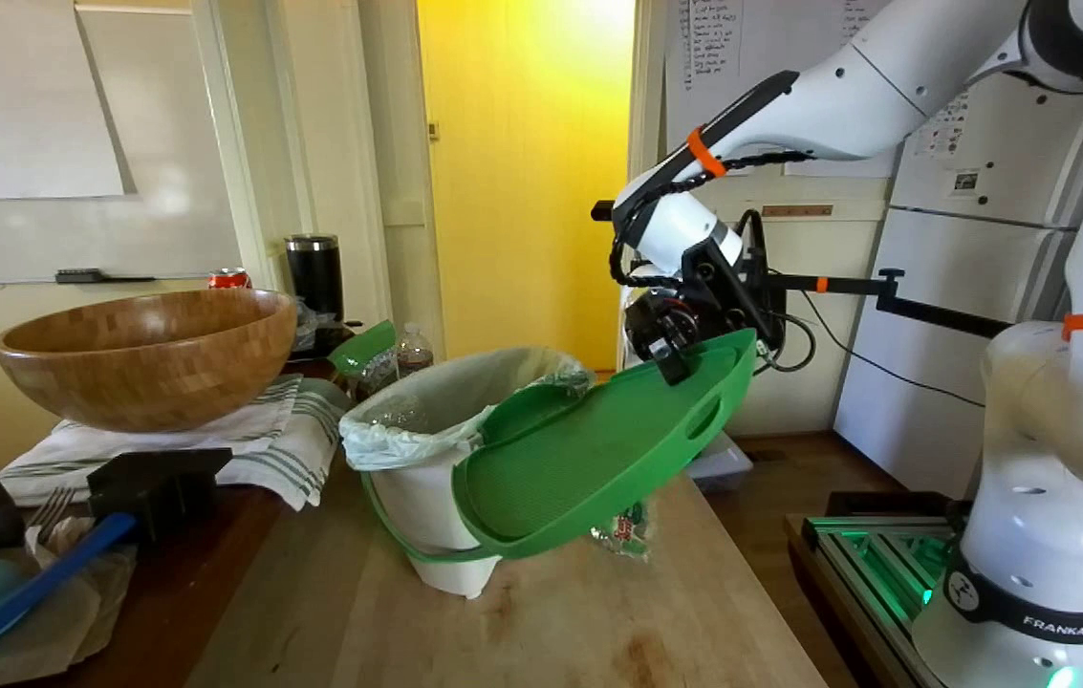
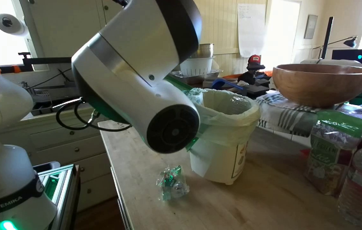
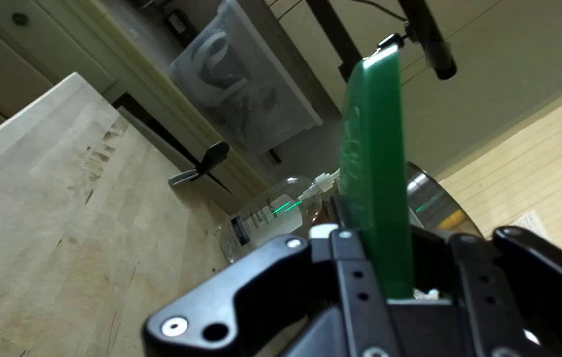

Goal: Close the lid on the bin

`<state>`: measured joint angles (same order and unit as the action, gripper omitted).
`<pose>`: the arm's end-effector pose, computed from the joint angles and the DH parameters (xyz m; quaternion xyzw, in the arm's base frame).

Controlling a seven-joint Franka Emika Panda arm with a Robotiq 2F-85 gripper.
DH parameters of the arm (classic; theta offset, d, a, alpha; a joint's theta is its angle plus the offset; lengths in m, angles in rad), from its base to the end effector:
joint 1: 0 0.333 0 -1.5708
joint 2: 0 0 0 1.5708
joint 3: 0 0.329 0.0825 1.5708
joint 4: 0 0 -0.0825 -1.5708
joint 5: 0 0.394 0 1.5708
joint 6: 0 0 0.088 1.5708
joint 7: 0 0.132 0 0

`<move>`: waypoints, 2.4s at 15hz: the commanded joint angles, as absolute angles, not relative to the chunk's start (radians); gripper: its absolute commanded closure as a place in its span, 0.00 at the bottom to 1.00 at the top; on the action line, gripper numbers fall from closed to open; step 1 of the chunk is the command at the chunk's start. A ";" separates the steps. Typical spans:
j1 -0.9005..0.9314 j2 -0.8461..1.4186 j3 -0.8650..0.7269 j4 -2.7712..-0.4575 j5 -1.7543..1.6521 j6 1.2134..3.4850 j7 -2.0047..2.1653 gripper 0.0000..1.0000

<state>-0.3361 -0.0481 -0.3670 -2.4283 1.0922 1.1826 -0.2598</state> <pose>0.3698 -0.1330 0.3663 -0.6605 0.2566 0.1910 0.6793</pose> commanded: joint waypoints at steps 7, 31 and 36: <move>-0.361 0.001 -0.373 -2.400 1.258 1.130 -0.128 0.98; -0.336 0.079 -0.343 -2.329 1.293 0.991 -0.035 0.98; -0.336 0.055 -0.345 -2.327 1.323 1.005 -0.049 0.98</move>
<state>-0.3364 0.0874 -0.3414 -2.3265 1.3004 1.0003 -0.0512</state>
